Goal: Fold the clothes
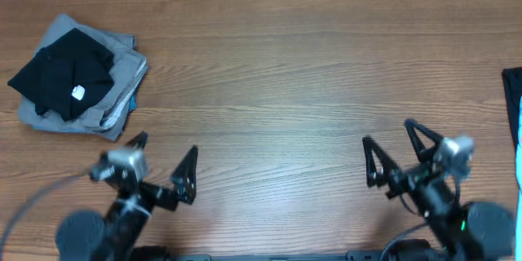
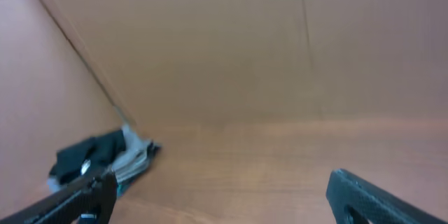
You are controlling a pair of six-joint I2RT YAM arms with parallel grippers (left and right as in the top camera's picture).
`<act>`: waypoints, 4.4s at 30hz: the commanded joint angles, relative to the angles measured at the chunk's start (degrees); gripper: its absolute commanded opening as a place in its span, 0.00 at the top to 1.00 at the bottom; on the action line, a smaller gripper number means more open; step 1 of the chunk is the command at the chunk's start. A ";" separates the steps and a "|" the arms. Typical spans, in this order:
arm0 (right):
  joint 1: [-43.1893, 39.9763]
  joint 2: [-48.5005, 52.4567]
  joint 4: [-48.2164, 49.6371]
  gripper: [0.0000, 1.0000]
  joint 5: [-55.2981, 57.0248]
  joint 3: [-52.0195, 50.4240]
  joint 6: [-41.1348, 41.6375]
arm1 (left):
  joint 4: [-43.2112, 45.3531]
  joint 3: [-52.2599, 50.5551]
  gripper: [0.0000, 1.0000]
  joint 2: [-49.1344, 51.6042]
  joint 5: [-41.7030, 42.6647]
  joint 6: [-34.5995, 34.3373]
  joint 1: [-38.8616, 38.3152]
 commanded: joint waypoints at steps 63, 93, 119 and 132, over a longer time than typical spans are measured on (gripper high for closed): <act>-51.87 105.15 -9.53 0.36 16.31 55.56 -0.35 | -40.48 45.40 0.00 57.86 2.12 8.15 -0.33; -45.90 107.78 -2.05 0.23 35.60 55.41 -10.80 | -40.06 45.40 0.00 57.88 3.85 8.13 -0.33; -43.74 90.64 -3.89 0.82 20.13 55.56 -3.82 | -41.07 45.40 0.00 57.88 3.91 8.15 -0.33; -26.47 85.11 -16.00 0.91 13.53 55.54 -3.08 | -42.25 45.70 0.00 57.83 4.76 8.13 -0.31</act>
